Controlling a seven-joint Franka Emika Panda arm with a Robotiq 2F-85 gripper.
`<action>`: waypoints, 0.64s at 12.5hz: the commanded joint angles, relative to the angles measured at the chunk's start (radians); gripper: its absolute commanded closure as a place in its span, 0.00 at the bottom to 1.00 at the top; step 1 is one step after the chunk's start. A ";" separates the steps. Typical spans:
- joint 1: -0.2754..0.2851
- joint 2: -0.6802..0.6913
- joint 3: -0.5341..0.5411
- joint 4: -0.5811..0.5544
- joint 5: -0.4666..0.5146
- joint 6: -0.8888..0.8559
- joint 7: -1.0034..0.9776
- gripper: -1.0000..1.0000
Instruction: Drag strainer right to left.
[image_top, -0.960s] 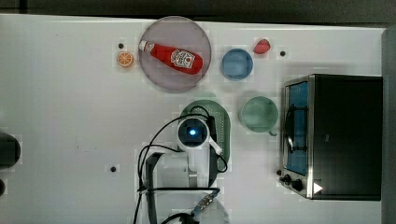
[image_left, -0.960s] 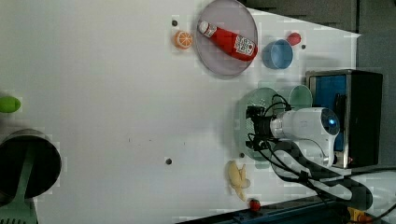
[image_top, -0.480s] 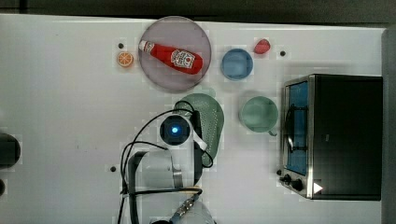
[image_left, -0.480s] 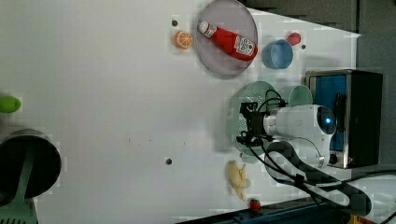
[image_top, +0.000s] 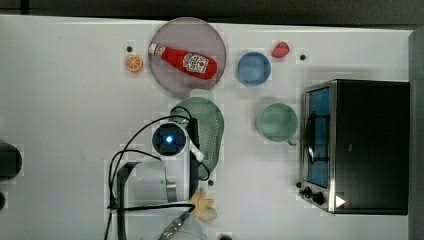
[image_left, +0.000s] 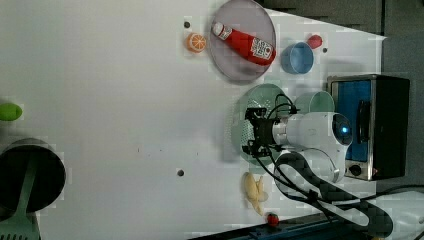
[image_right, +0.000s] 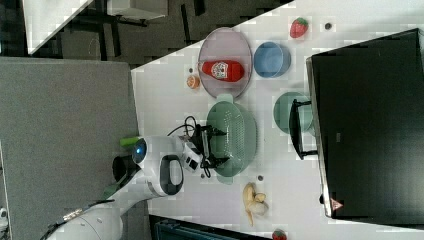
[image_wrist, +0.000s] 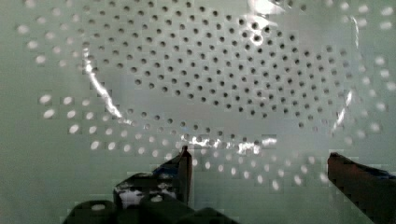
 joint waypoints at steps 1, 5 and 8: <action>0.094 0.001 0.006 0.036 0.037 -0.039 0.047 0.00; 0.173 0.027 0.006 0.093 0.137 -0.052 0.054 0.00; 0.227 0.060 0.006 0.148 0.192 -0.063 0.130 0.00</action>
